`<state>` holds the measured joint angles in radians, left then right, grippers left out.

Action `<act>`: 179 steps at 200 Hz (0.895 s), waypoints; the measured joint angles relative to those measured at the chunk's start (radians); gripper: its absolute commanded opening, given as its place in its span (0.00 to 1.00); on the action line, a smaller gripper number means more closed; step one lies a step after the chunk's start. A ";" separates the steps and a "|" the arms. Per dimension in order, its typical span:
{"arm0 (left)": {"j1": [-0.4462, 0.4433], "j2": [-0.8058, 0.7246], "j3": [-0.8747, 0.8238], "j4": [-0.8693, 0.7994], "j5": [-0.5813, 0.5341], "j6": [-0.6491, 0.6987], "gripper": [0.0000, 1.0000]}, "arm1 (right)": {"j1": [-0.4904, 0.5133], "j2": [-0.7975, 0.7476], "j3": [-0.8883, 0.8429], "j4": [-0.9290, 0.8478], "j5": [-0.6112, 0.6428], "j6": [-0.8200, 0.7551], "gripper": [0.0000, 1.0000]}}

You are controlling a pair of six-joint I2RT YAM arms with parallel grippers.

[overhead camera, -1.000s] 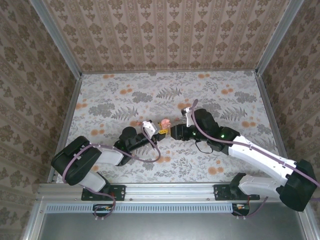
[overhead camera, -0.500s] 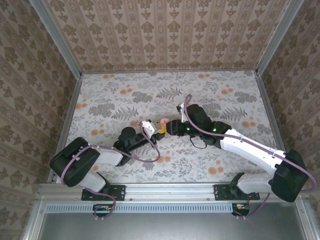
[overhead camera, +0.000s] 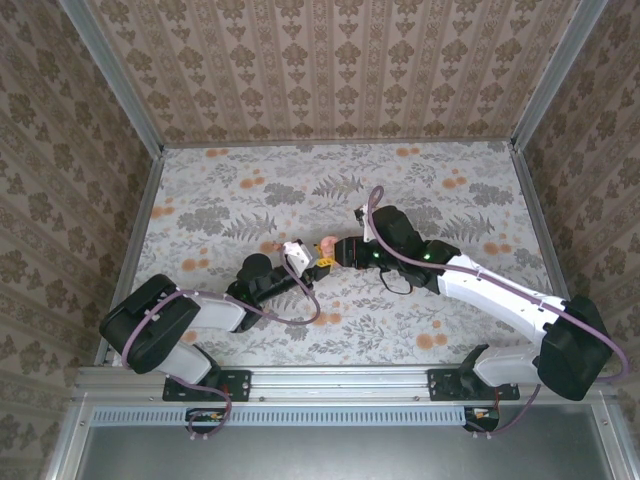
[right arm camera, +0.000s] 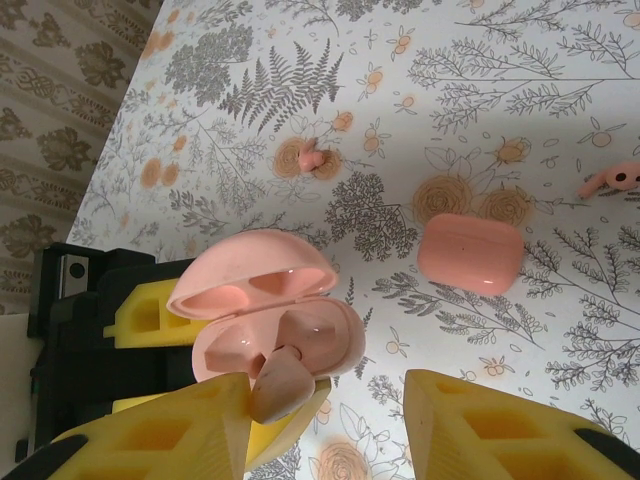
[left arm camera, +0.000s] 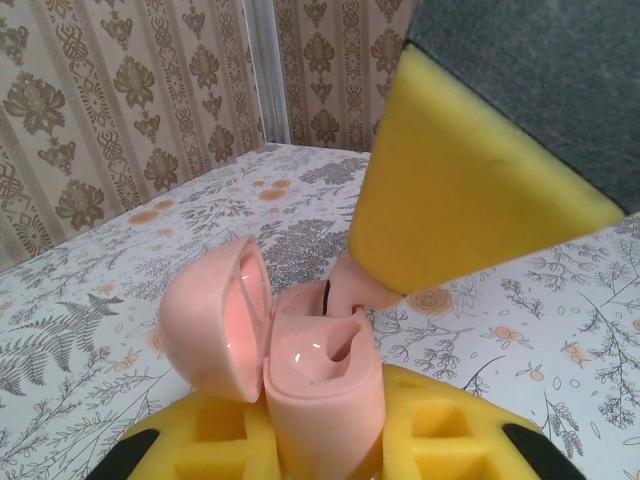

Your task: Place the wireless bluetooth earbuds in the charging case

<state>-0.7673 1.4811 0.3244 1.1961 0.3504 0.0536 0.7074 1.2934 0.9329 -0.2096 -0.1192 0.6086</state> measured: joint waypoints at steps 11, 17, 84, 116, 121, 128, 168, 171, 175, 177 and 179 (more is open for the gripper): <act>0.000 0.000 0.000 0.000 0.000 0.000 0.14 | -0.002 0.000 0.000 0.002 0.000 -0.002 0.43; 0.000 0.000 0.000 0.000 0.000 0.000 0.13 | -0.003 0.000 0.000 0.004 0.000 -0.002 0.43; 0.000 0.000 0.000 0.000 0.000 0.000 0.14 | -0.016 0.000 0.000 0.027 -0.012 -0.002 0.39; 0.000 -0.001 0.000 0.000 0.000 0.000 0.14 | -0.017 0.000 0.000 0.029 -0.019 -0.002 0.42; 0.000 -0.002 0.000 0.000 0.000 0.000 0.14 | -0.018 0.000 0.000 0.029 -0.020 -0.003 0.43; 0.000 -0.003 0.000 0.000 0.000 0.000 0.14 | -0.018 0.000 0.000 0.029 -0.023 -0.003 0.44; 0.000 -0.004 0.000 0.000 0.000 0.000 0.14 | -0.017 0.000 0.000 0.024 -0.031 -0.003 0.50; 0.000 -0.004 0.000 0.000 0.000 0.000 0.14 | -0.016 -0.001 0.000 0.022 -0.031 -0.002 0.50; 0.000 -0.004 0.000 0.000 0.000 0.000 0.14 | -0.015 -0.002 0.000 0.019 -0.030 -0.003 0.50; 0.000 -0.004 0.000 0.000 0.000 0.000 0.14 | -0.015 -0.003 0.000 0.017 -0.031 -0.002 0.50; 0.000 -0.004 0.000 0.000 0.000 0.000 0.14 | -0.014 -0.005 0.000 0.015 -0.030 -0.003 0.50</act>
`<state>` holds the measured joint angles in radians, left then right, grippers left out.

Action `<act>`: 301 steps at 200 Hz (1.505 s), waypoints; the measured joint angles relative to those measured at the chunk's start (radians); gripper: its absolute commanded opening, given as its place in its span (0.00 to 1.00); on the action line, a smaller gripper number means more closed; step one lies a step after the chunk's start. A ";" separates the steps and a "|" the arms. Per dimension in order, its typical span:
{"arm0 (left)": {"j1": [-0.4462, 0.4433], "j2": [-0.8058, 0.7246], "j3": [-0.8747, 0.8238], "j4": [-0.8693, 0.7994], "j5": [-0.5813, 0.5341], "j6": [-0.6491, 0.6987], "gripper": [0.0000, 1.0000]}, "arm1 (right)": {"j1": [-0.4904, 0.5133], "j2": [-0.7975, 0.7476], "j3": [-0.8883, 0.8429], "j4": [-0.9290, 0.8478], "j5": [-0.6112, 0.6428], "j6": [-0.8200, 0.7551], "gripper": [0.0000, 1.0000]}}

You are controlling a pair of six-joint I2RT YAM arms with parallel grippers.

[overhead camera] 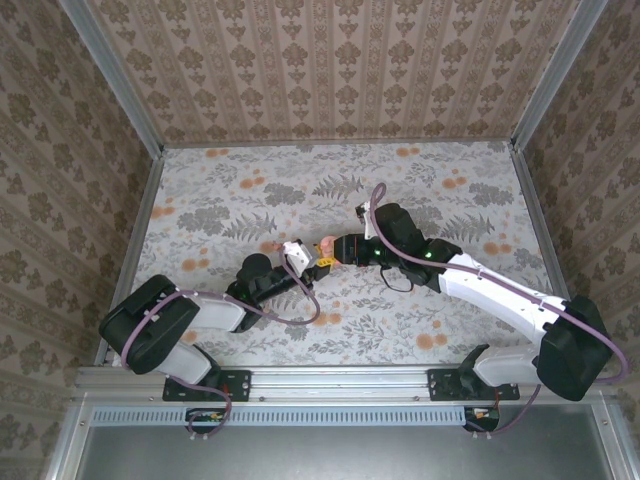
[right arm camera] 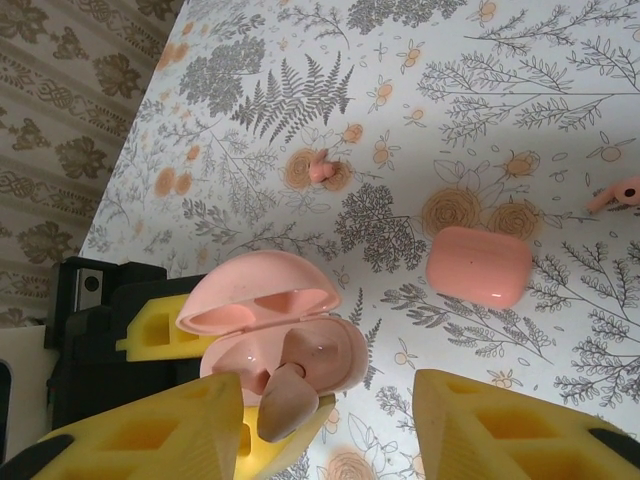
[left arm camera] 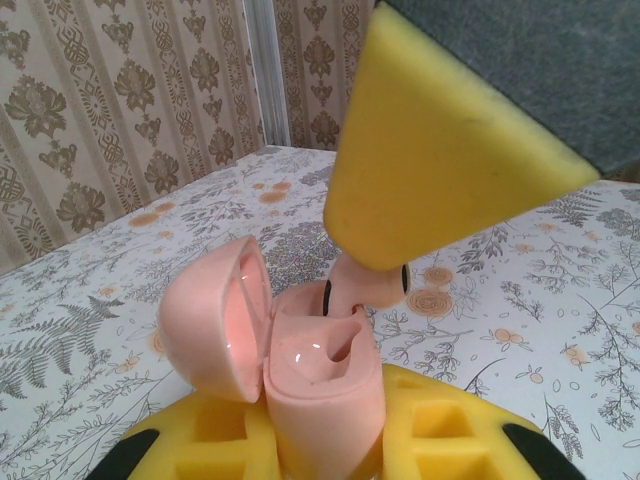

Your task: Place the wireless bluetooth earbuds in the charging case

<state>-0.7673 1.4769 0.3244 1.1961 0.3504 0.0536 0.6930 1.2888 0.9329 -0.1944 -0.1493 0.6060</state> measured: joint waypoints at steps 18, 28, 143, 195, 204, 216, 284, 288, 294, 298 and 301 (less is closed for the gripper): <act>0.000 0.000 0.000 0.000 0.000 0.000 0.14 | 0.006 -0.017 0.000 -0.020 0.000 0.000 0.50; 0.000 0.000 0.000 0.000 0.000 0.000 0.14 | 0.010 -0.027 0.000 -0.026 0.000 0.000 0.50; 0.000 -0.018 0.000 -0.021 0.000 0.000 0.13 | 0.022 0.016 0.019 -0.060 -0.015 -0.023 0.37; -0.004 -0.020 0.000 -0.041 0.000 0.000 0.13 | 0.022 0.020 0.022 -0.060 -0.015 -0.040 0.28; -0.004 -0.020 0.000 -0.045 0.000 0.000 0.13 | 0.022 0.024 0.024 -0.060 -0.015 -0.043 0.27; -0.004 -0.020 0.000 -0.047 0.000 0.000 0.13 | 0.022 0.027 0.027 -0.060 -0.015 -0.050 0.25; -0.004 -0.033 0.000 -0.056 -0.004 0.000 0.14 | 0.021 0.030 0.041 -0.066 -0.016 -0.080 0.21; -0.004 -0.033 0.000 -0.056 -0.003 0.000 0.14 | 0.021 0.030 0.041 -0.067 -0.016 -0.084 0.21; -0.004 -0.033 0.000 -0.056 -0.003 0.000 0.14 | 0.021 0.030 0.041 -0.068 -0.016 -0.087 0.21; -0.004 -0.033 0.000 -0.056 -0.003 0.000 0.14 | 0.021 0.030 0.041 -0.068 -0.016 -0.089 0.21; -0.004 -0.033 0.000 -0.056 -0.003 0.000 0.14 | 0.021 0.030 0.041 -0.068 -0.016 -0.092 0.21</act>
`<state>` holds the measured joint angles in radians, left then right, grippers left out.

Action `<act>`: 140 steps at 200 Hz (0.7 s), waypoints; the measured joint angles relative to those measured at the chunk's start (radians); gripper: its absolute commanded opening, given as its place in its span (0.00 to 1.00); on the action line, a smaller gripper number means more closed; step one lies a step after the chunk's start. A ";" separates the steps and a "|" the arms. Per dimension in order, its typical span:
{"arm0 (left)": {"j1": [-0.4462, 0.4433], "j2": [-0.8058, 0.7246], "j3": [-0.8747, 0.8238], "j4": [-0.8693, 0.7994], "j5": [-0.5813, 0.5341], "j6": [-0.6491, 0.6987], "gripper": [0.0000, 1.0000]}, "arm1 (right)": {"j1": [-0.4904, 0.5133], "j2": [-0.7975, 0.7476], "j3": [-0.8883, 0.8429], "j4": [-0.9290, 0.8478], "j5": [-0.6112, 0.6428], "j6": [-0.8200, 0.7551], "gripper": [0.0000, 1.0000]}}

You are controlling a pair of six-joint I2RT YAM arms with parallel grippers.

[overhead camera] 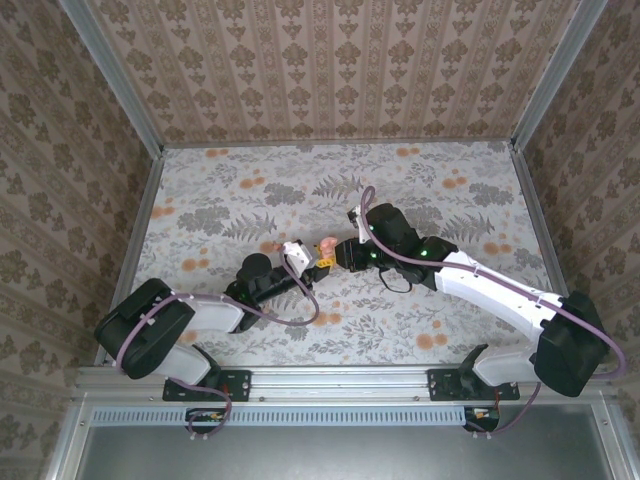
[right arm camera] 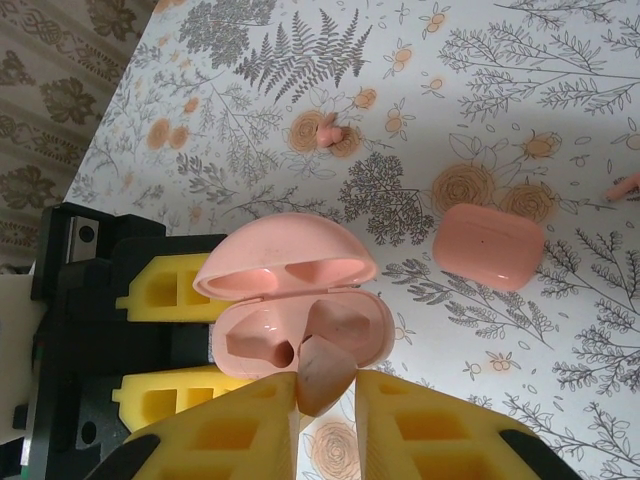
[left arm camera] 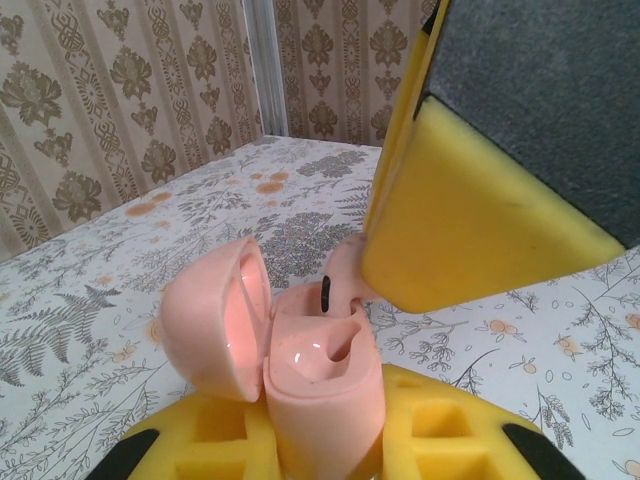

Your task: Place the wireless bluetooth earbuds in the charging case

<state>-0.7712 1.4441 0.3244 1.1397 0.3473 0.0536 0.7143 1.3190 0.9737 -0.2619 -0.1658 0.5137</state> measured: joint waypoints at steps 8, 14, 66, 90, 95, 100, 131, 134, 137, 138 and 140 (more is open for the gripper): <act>0.000 0.000 0.000 0.000 0.001 0.000 0.14 | 0.000 0.000 0.000 0.000 0.000 -0.010 0.21; 0.000 -0.001 0.000 -0.002 0.002 0.000 0.14 | 0.000 0.000 0.000 0.000 0.000 -0.015 0.20; 0.000 -0.015 -0.002 -0.018 0.021 0.000 0.14 | -0.001 -0.006 0.000 -0.011 -0.011 -0.089 0.20; 0.000 -0.023 -0.003 -0.024 0.045 0.000 0.14 | -0.001 -0.018 0.000 -0.031 -0.022 -0.145 0.20; 0.000 -0.026 -0.003 -0.026 0.053 0.000 0.14 | -0.002 -0.022 0.000 -0.035 -0.026 -0.157 0.20; 0.000 -0.028 -0.003 -0.026 0.059 0.000 0.14 | -0.003 -0.025 0.000 -0.039 -0.029 -0.171 0.20; 0.000 -0.039 -0.002 -0.027 0.103 -0.001 0.14 | -0.012 -0.049 0.000 -0.066 -0.060 -0.253 0.21; 0.001 -0.039 -0.002 -0.026 0.108 -0.001 0.14 | -0.013 -0.051 0.000 -0.069 -0.064 -0.262 0.21; 0.001 -0.040 -0.002 -0.026 0.113 -0.001 0.14 | -0.014 -0.053 0.000 -0.072 -0.068 -0.271 0.21; 0.000 -0.041 -0.002 -0.026 0.115 -0.001 0.14 | -0.014 -0.054 0.000 -0.074 -0.070 -0.275 0.21; 0.000 -0.041 -0.002 -0.026 0.118 -0.002 0.14 | -0.014 -0.055 0.000 -0.077 -0.071 -0.280 0.21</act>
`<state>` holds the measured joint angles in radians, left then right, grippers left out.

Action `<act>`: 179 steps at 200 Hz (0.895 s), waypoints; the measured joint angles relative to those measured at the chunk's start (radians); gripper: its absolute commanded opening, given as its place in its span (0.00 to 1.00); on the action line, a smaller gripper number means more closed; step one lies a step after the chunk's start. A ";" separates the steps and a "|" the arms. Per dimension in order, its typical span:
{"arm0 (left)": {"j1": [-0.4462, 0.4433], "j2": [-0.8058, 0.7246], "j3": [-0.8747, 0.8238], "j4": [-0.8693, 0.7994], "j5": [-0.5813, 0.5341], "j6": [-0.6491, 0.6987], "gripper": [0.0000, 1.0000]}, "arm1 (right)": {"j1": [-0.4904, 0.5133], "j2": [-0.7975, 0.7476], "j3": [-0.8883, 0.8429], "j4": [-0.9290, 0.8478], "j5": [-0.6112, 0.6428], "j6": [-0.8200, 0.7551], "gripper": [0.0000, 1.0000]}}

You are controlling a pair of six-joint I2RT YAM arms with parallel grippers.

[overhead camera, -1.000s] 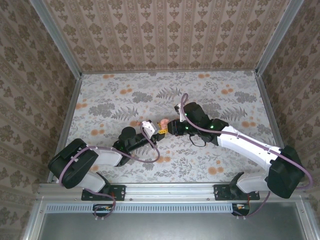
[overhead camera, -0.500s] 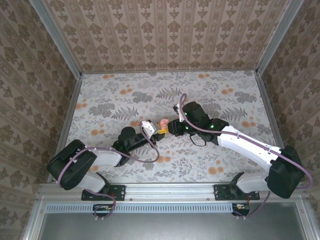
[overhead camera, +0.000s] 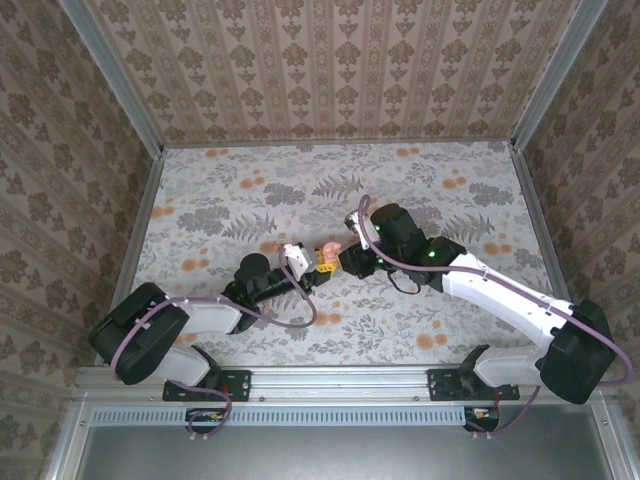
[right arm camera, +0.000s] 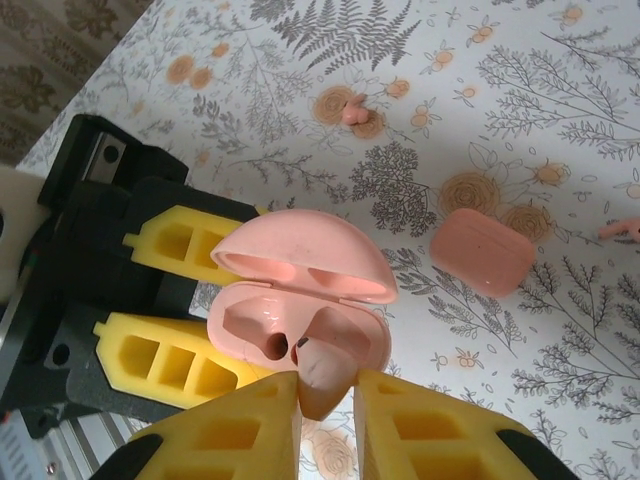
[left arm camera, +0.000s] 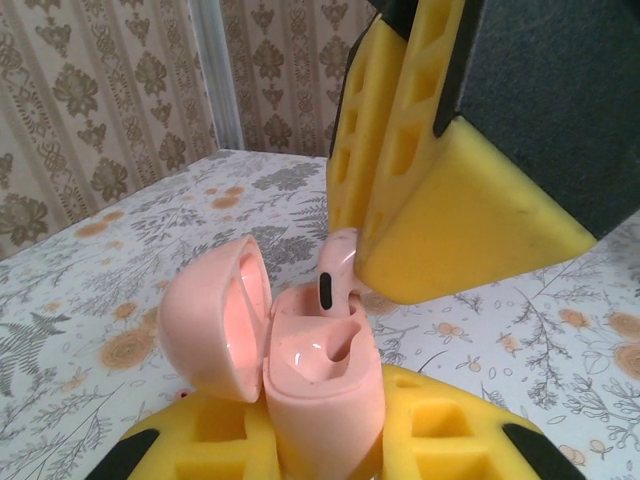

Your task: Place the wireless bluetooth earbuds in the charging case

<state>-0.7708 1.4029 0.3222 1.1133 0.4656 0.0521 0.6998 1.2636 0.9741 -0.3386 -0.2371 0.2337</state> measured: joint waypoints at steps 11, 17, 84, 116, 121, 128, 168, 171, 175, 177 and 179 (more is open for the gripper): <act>0.000 -0.001 0.001 0.000 0.019 -0.004 0.14 | -0.004 -0.006 0.000 -0.010 -0.011 -0.029 0.21; 0.000 -0.001 0.002 0.000 0.028 -0.006 0.14 | -0.006 -0.010 0.000 -0.018 -0.016 -0.048 0.21; 0.008 -0.001 0.014 0.000 0.141 -0.042 0.14 | -0.031 -0.038 0.015 -0.093 -0.094 -0.236 0.21; 0.014 -0.001 0.024 -0.001 0.186 -0.060 0.14 | -0.051 -0.047 0.019 -0.114 -0.143 -0.316 0.21; 0.014 -0.001 0.026 0.000 0.191 -0.063 0.14 | -0.056 -0.050 0.019 -0.116 -0.152 -0.326 0.21; 0.015 -0.001 0.029 0.001 0.199 -0.067 0.14 | -0.062 -0.053 0.019 -0.118 -0.164 -0.341 0.22; 0.015 -0.001 0.040 0.001 0.247 -0.087 0.14 | -0.088 -0.061 0.024 -0.140 -0.214 -0.401 0.23; 0.015 -0.001 0.040 0.001 0.249 -0.088 0.14 | -0.088 -0.061 0.025 -0.140 -0.217 -0.402 0.23; 0.015 -0.001 0.041 0.001 0.253 -0.090 0.14 | -0.090 -0.061 0.026 -0.142 -0.220 -0.407 0.23; 0.015 -0.001 0.041 0.001 0.254 -0.090 0.14 | -0.090 -0.061 0.026 -0.142 -0.222 -0.408 0.23; 0.015 -0.001 0.041 0.001 0.254 -0.090 0.14 | -0.090 -0.061 0.026 -0.142 -0.223 -0.410 0.23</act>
<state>-0.7555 1.4021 0.3634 1.1141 0.7197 -0.0383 0.6098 1.2022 1.0004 -0.4805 -0.4599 -0.1764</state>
